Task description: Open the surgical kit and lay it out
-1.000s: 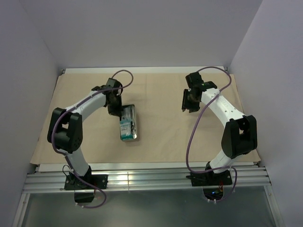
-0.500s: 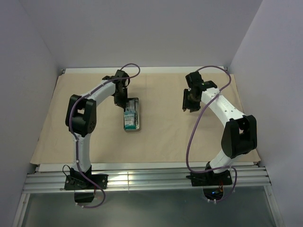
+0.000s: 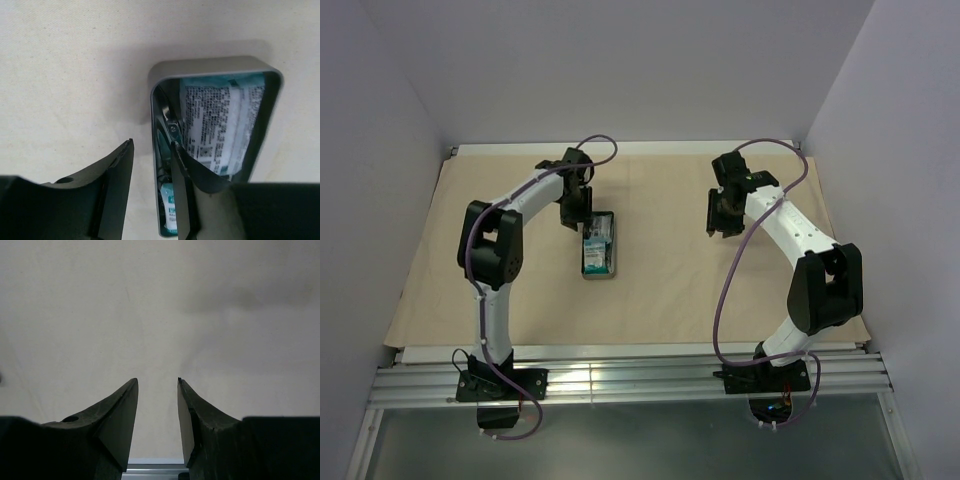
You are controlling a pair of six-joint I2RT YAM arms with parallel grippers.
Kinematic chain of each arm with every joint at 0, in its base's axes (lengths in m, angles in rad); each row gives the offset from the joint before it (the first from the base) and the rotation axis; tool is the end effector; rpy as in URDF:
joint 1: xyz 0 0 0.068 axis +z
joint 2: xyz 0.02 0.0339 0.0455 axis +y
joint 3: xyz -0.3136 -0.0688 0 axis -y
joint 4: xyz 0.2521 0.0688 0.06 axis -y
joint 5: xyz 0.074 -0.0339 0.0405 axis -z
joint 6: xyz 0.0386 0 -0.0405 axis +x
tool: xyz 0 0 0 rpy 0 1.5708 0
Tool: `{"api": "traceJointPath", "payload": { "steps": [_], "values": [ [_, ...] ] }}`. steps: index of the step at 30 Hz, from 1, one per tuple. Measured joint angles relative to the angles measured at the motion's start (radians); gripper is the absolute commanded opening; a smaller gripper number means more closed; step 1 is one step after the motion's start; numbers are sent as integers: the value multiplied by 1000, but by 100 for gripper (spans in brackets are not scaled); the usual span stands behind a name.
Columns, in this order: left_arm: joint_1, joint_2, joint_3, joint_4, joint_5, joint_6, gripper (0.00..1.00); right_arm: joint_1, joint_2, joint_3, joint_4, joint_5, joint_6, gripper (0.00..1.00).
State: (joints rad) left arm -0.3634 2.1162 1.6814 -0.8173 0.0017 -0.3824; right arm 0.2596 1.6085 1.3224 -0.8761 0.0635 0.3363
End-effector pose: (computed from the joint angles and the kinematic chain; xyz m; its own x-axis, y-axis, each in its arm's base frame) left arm 0.4410 -0.1678 0.2229 -0.9563 -0.0355 -0.2901 -0.0010 0.9930 -0.1184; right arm 0.3247 0.0837 0.3100 -0.9137 0.0981 -0.3943 0.0739 0.9944 0.0761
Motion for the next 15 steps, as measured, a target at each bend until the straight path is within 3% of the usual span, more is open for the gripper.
{"api": "traceJointPath", "payload": {
  "steps": [7, 15],
  "values": [
    [0, -99, -19, -10, -1, -26, 43, 23, 2, 47, -15, -41, 9, 45],
    [-16, -268, -144, 29, 108, -91, 44, 68, 29, 100, -11, -89, 33, 45]
  ]
}}
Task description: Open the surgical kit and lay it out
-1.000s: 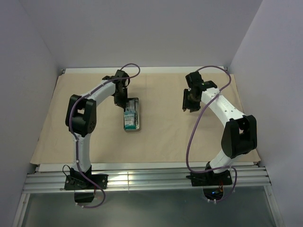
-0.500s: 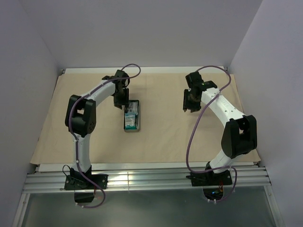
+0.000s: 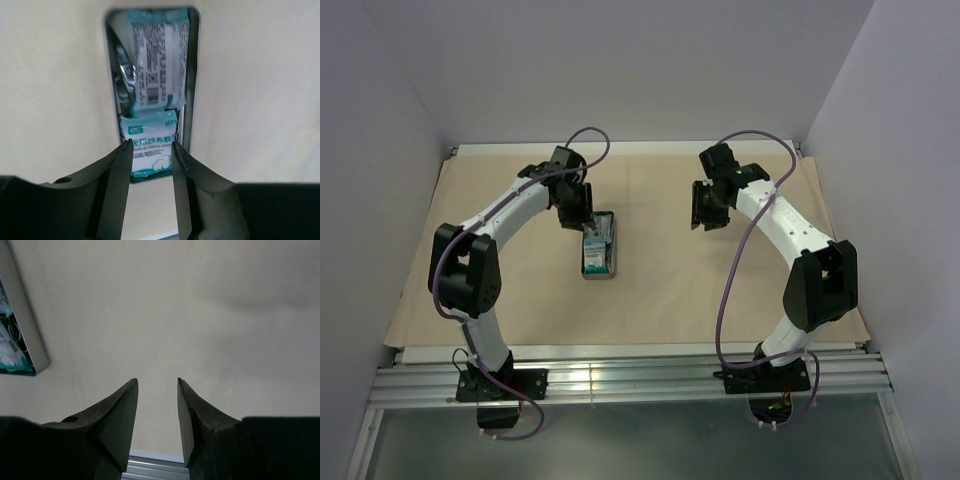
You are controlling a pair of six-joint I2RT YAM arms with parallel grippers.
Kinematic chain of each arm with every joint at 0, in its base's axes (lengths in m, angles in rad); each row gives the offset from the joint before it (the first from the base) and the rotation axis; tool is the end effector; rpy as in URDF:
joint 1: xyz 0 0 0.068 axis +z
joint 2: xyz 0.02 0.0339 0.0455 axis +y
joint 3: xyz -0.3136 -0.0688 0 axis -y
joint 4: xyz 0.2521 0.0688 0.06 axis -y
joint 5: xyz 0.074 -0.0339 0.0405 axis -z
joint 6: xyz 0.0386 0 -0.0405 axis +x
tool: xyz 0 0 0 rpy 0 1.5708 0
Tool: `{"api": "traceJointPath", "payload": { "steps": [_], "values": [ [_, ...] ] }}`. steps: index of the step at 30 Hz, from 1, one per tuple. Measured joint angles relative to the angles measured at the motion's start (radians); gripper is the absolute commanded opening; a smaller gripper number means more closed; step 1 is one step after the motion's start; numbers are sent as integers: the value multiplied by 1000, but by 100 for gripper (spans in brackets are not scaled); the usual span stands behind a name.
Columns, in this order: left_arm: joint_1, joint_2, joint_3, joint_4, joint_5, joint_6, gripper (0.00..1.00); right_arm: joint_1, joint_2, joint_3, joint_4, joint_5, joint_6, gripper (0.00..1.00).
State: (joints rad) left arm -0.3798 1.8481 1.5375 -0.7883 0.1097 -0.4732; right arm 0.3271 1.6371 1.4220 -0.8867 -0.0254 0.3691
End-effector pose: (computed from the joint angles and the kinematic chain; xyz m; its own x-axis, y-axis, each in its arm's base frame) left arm 0.3841 -0.1579 0.2951 -0.9253 -0.1184 -0.3602 -0.0078 0.9558 -0.2940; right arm 0.3319 0.1136 0.3308 -0.9076 0.0729 -0.4134 -0.0049 0.9829 0.1842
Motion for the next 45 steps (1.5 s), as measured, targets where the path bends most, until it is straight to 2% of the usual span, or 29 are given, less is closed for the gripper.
{"api": "traceJointPath", "payload": {
  "steps": [7, 13, 22, 23, 30, 45],
  "values": [
    [-62, 0, -118, 16, 26, -47, 44, 6, 3, -3, 0, -2, 0, 45],
    [-103, 23, -118, 18, 14, -68, 45, 7, 3, -4, 0, 2, -1, 45],
    [-109, 100, -80, -7, -18, -74, 42, 7, 9, -4, -7, 7, -9, 45],
    [-110, 104, -74, -11, -22, -74, 41, 7, 9, -4, -7, 7, -10, 45],
    [-123, 116, -50, -39, -60, -74, 1, 7, 9, -10, -4, 7, -11, 45],
    [-126, 57, 21, -137, -109, -66, 0, 7, 20, -20, 8, 6, -10, 45]
  ]
}}
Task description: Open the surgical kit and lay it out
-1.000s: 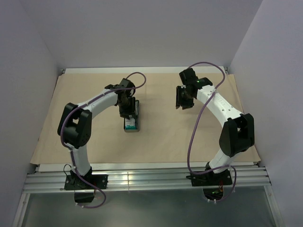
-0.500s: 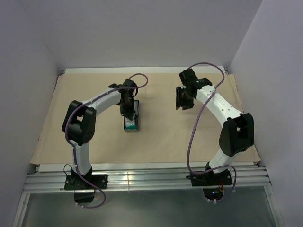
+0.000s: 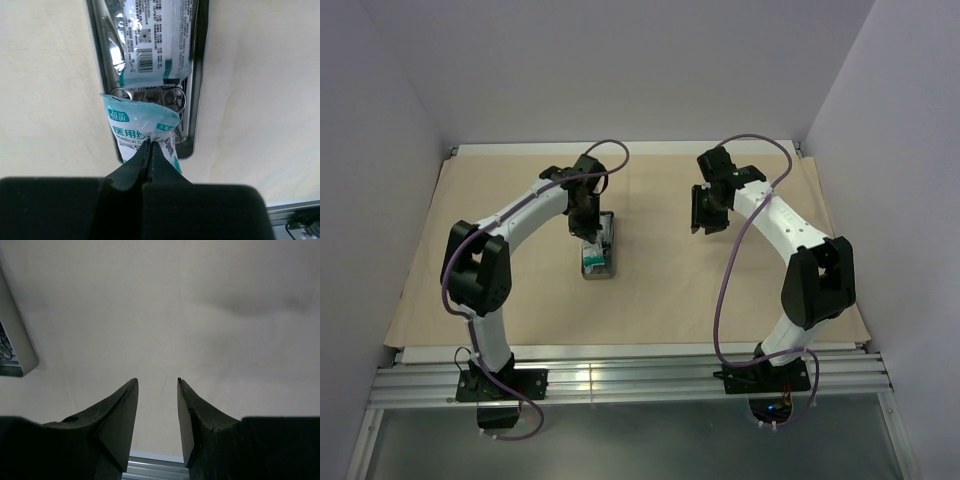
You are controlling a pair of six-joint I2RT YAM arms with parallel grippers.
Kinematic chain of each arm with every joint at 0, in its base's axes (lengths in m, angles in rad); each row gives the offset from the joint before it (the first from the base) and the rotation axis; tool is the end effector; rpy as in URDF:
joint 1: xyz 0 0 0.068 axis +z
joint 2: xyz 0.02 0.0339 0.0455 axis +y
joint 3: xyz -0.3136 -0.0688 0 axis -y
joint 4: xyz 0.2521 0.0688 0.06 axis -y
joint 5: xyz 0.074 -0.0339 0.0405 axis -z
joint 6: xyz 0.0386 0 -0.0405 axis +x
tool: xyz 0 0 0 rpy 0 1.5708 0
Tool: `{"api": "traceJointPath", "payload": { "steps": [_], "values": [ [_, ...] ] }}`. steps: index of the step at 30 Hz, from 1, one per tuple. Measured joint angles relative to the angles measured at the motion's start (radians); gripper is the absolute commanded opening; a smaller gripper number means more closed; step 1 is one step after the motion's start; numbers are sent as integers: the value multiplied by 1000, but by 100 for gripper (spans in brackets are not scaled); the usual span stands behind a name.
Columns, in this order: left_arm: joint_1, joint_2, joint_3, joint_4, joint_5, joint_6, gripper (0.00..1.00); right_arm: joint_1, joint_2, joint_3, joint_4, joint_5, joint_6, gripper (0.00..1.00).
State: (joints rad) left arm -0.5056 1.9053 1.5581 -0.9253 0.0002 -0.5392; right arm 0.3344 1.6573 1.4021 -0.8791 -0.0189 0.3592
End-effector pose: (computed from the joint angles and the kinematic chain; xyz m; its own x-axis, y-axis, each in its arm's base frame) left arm 0.3618 -0.2003 0.2727 -0.9663 -0.0519 -0.2521 -0.0137 0.9884 -0.1511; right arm 0.3339 0.1168 0.3183 -0.9194 0.0526 -0.3898 -0.0133 0.9863 0.1646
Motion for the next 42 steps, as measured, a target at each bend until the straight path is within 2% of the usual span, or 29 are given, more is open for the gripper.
{"api": "traceJointPath", "payload": {
  "steps": [10, 15, 23, 30, 42],
  "values": [
    [0, -163, -16, -45, -35, 13, 0, 5, 9, -4, 3, 1, 5, 45],
    [0, -271, -130, -58, -60, 27, 0, 12, 12, -3, 1, 3, 9, 45],
    [0, -434, -415, -51, -77, 22, 0, 17, 15, 5, -4, 3, 18, 45],
    [0, -454, -533, -29, -116, 20, 0, 27, 16, 6, -4, 2, 30, 45],
    [-5, -389, -541, 9, -129, 26, 0, 30, 19, 40, -10, 13, 32, 45]
  ]
}}
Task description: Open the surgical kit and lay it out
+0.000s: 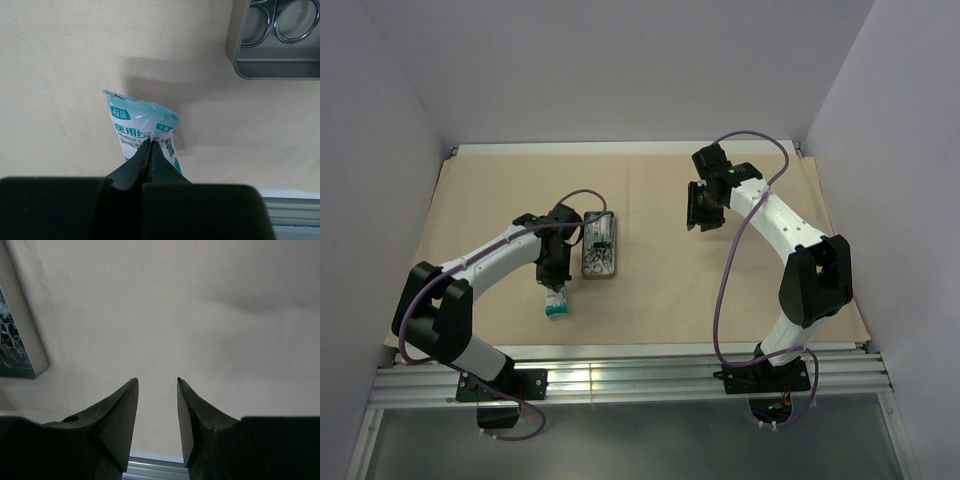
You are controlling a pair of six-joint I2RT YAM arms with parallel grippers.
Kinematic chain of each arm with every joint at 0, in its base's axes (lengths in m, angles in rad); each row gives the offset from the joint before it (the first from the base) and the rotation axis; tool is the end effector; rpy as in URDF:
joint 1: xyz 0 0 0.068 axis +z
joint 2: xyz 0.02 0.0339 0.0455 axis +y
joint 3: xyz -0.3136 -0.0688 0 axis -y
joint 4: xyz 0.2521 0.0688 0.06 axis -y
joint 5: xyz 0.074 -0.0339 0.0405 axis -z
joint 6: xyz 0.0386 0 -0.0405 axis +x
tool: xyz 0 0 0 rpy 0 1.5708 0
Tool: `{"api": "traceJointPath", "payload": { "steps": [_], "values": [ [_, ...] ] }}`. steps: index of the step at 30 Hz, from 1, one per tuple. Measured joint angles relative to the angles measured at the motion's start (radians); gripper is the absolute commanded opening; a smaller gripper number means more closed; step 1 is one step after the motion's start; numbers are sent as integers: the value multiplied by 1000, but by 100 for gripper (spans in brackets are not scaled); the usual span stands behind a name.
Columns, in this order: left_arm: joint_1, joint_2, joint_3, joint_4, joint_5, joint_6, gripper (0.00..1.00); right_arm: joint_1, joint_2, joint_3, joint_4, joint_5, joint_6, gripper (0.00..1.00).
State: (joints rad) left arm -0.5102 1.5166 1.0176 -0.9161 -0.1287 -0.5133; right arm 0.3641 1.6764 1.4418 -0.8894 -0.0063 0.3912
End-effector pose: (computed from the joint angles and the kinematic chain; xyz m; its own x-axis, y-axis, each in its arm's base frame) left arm 0.2385 -0.1278 0.2478 -0.9803 -0.0095 -0.1973 -0.0166 0.9993 0.0343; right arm 0.3371 0.1287 0.3236 -0.9158 0.0590 -0.3973 -0.0102 0.9854 0.1700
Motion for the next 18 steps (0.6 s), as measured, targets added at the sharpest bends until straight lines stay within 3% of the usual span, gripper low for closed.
{"api": "traceJointPath", "payload": {
  "steps": [9, 11, 16, 18],
  "values": [
    [-39, 45, 0, 15, 0, 4, 4, 0, 1, 0, -2, 9, -7, 45],
    [-50, 54, 0, 15, 0, 6, 16, 0, 2, 0, -4, 14, -11, 45],
    [-56, 72, 14, -3, -7, 5, 32, 0, 7, 8, -13, 18, -18, 45],
    [-56, 73, 50, -35, -13, 2, 33, 0, 7, 10, -13, 19, -19, 45]
  ]
}}
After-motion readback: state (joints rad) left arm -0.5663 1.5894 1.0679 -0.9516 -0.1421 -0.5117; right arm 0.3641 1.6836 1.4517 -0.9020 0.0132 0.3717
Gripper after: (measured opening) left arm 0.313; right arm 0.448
